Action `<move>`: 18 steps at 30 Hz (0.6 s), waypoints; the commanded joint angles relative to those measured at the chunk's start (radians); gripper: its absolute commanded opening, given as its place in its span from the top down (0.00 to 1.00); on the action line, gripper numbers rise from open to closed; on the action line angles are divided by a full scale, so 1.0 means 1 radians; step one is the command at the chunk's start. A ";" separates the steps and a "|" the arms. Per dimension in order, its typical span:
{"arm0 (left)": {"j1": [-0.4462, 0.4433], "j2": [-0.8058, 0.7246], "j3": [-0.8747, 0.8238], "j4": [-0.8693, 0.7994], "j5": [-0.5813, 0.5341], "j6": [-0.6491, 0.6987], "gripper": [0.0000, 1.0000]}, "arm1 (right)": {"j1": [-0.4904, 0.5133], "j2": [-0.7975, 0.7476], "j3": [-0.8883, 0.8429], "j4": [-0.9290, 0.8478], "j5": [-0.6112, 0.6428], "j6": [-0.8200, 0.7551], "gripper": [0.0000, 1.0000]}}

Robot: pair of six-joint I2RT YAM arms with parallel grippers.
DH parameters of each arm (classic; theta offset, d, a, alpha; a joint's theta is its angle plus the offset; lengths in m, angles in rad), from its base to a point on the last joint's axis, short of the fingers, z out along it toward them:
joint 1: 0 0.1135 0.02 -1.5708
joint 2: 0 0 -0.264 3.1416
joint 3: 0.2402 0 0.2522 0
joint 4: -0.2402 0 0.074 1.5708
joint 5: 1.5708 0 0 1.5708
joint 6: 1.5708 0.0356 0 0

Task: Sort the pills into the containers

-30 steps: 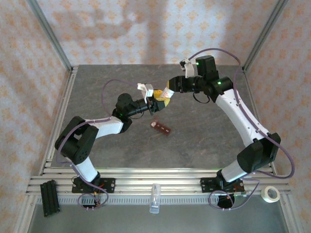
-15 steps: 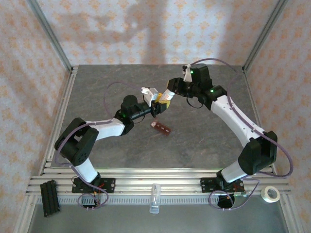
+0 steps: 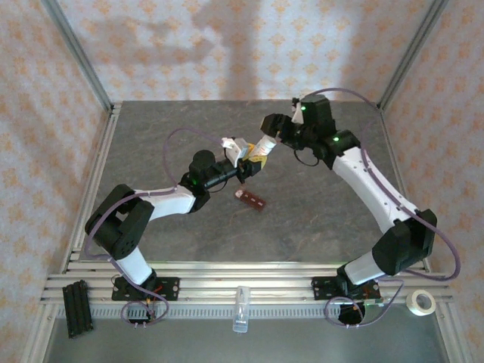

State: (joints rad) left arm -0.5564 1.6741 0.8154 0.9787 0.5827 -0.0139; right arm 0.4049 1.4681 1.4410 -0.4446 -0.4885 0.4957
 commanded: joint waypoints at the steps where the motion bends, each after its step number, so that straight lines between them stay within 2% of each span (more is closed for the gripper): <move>1: 0.031 -0.016 0.023 0.140 0.078 -0.064 1.00 | -0.048 -0.063 0.062 -0.044 -0.065 -0.065 0.25; 9: 0.067 -0.001 0.058 0.198 0.227 -0.194 1.00 | -0.078 -0.055 0.104 -0.106 -0.312 -0.323 0.21; 13: 0.070 0.002 0.073 0.199 0.257 -0.226 1.00 | -0.079 -0.021 0.140 -0.131 -0.398 -0.352 0.21; 18: 0.070 0.008 0.080 0.212 0.264 -0.245 1.00 | -0.077 0.004 0.151 -0.138 -0.428 -0.352 0.21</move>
State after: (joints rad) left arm -0.4900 1.6745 0.8619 1.1202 0.8097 -0.2287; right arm 0.3283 1.4628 1.5600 -0.5629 -0.8551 0.1787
